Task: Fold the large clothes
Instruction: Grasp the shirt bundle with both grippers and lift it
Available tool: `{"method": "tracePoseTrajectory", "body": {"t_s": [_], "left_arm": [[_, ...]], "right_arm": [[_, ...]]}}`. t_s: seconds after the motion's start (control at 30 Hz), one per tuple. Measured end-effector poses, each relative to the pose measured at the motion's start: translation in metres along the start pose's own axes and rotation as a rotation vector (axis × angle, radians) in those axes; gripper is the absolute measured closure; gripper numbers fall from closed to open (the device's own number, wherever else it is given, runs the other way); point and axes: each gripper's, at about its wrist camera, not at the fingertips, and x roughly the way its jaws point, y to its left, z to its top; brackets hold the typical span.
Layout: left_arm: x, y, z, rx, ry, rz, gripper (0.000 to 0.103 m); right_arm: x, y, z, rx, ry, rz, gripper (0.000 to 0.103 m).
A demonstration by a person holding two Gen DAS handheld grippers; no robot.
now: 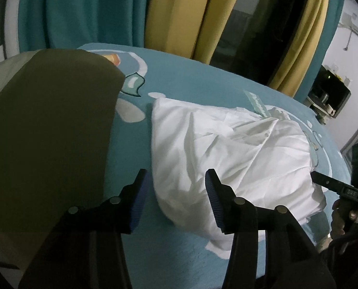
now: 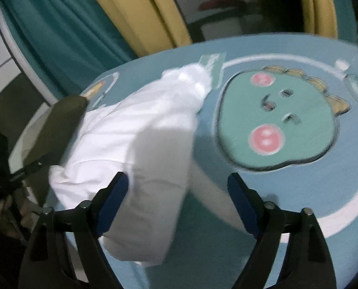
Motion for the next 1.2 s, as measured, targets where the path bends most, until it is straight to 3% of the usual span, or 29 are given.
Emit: {"method": "tracePoseTrajectory", "body": {"t_s": [0.07,0.2,0.3,0.57,0.77,1.1,1.2], "left_arm": [[-0.001,0.004,-0.001,-0.007,0.000,0.001,0.051],[-0.001,0.008,-0.004,-0.022,0.008,-0.001,0.051],[-0.001,0.005,-0.004,-0.024,0.005,-0.012,0.051],[-0.003,-0.013,0.005,0.011,-0.016,-0.056,0.050],[0.003,-0.033,0.014,0.043,-0.020,-0.099,0.050],[0.043,-0.074,0.011,0.087,0.080,-0.209,0.043],[0.063,-0.083,0.010,0.089,0.122,-0.259,0.038]], "right_arm": [[0.008,-0.001,-0.004,0.029,-0.002,0.045,0.037],[0.015,0.002,-0.007,0.040,-0.004,0.069,0.072],[0.010,0.000,-0.007,0.059,-0.005,0.069,0.081],[-0.027,0.006,-0.010,0.016,-0.034,-0.017,0.085],[-0.063,-0.020,-0.019,0.030,-0.044,-0.118,0.085],[-0.100,-0.050,-0.033,0.020,-0.060,-0.274,0.085],[-0.099,-0.057,-0.034,0.005,-0.050,-0.279,0.083]]}}
